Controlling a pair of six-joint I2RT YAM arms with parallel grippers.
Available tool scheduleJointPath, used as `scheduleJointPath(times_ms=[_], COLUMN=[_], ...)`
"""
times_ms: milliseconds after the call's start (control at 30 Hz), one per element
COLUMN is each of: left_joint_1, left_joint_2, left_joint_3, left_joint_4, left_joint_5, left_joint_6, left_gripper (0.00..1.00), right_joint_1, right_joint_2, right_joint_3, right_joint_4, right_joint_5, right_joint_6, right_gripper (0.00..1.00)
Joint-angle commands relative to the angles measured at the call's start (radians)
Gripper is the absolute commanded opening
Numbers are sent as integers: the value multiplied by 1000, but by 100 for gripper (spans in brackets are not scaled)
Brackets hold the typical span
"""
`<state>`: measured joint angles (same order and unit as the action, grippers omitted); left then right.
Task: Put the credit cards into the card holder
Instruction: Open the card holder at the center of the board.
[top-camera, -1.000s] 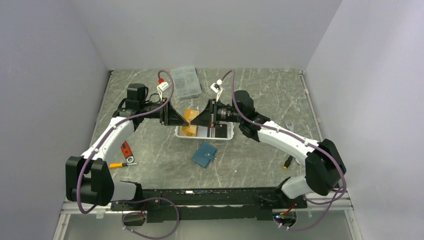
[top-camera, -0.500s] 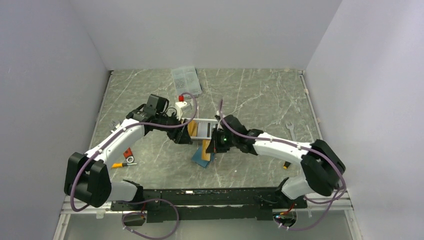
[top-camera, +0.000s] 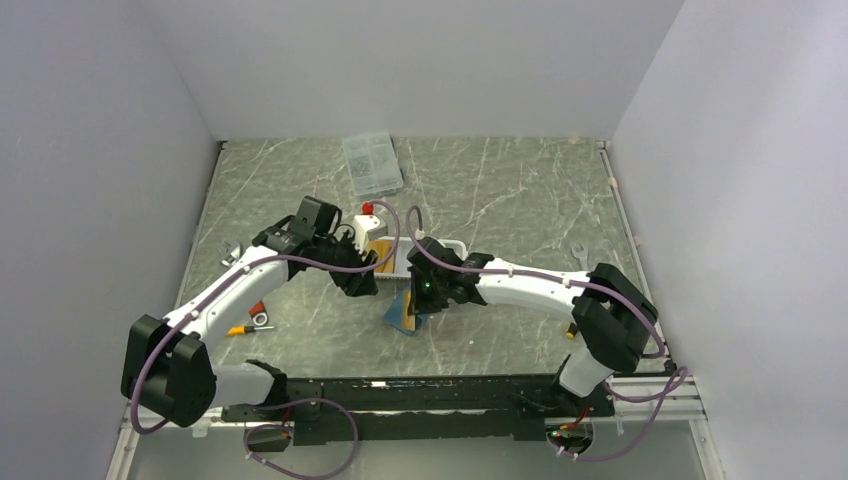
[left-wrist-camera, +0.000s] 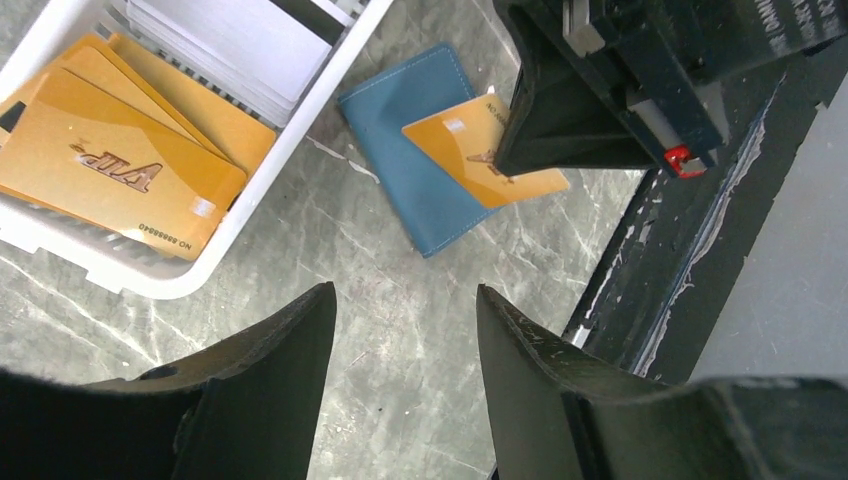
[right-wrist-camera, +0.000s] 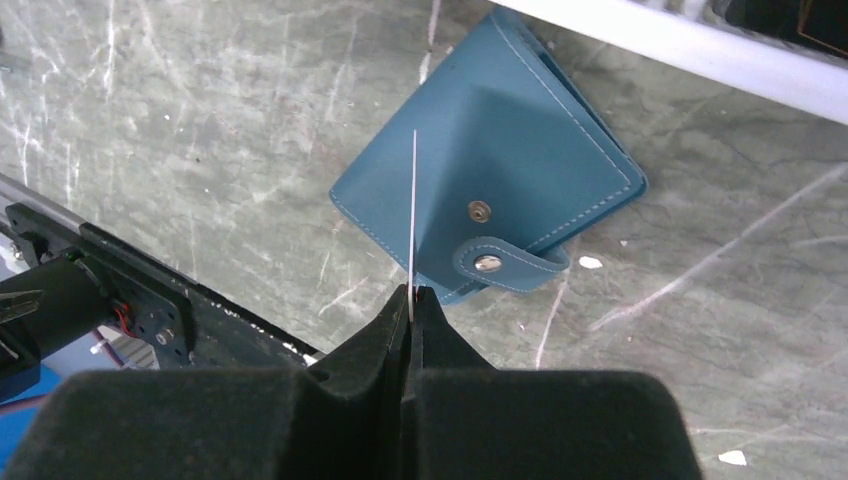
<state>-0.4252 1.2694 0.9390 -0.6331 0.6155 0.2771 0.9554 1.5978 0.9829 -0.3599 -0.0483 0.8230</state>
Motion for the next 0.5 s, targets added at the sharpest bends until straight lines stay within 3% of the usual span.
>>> scheduleJointPath(times_ms=[0,467], left_joint_1=[-17,-26], left_joint_2=[-24,-43], left_joint_3=[-7,-26], left_joint_4=[6,31], left_joint_5=[-26,-74], left_joint_6=[38,56], left_gripper=[59,57], right_joint_1=[-9,-35], right_joint_2=[-32,-89], right_joint_3=[2,-35], right_joint_4=[-70,-155], right_joint_5=[14,-35], right_joint_6=[38,71], right_gripper=[0,0])
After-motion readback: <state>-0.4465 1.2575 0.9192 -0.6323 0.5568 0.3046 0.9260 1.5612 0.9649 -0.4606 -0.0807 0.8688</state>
